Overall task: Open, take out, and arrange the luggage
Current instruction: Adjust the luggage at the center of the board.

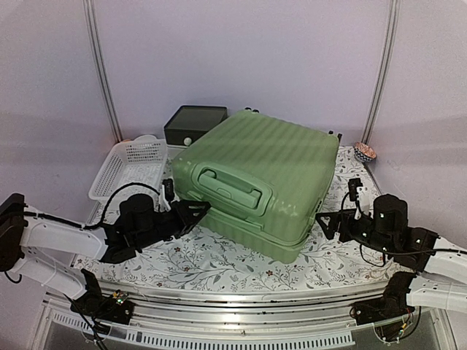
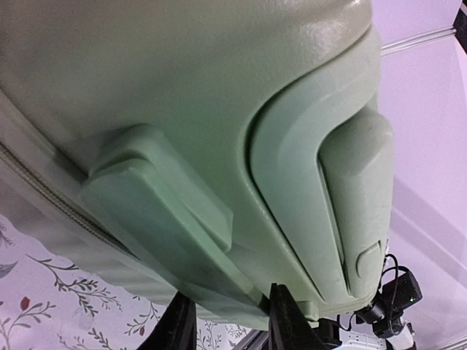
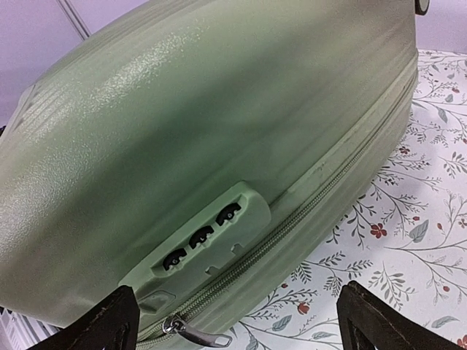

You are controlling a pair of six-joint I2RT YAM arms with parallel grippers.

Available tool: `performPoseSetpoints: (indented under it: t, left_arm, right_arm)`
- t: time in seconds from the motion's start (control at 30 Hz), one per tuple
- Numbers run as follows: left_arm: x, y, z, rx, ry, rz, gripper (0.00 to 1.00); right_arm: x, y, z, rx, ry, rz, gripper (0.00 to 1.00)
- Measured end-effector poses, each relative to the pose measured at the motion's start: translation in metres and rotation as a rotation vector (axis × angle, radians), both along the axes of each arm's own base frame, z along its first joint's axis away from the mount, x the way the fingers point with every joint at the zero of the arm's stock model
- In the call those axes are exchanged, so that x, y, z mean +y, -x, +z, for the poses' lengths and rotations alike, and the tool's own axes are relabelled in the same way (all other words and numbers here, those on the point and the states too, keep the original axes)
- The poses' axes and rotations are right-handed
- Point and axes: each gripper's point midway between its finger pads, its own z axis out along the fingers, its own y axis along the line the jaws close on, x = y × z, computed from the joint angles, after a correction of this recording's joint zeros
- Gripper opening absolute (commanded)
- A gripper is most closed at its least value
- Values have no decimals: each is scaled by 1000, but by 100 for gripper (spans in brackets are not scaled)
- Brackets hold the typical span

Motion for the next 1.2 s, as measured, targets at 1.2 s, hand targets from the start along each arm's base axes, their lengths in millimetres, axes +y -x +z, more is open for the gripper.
performPoseSetpoints:
  t: [1.2]
  left_arm:
    - [20, -5, -2, -2, -23, -56, 0]
  right_arm:
    - [54, 48, -30, -108, -76, 398, 80]
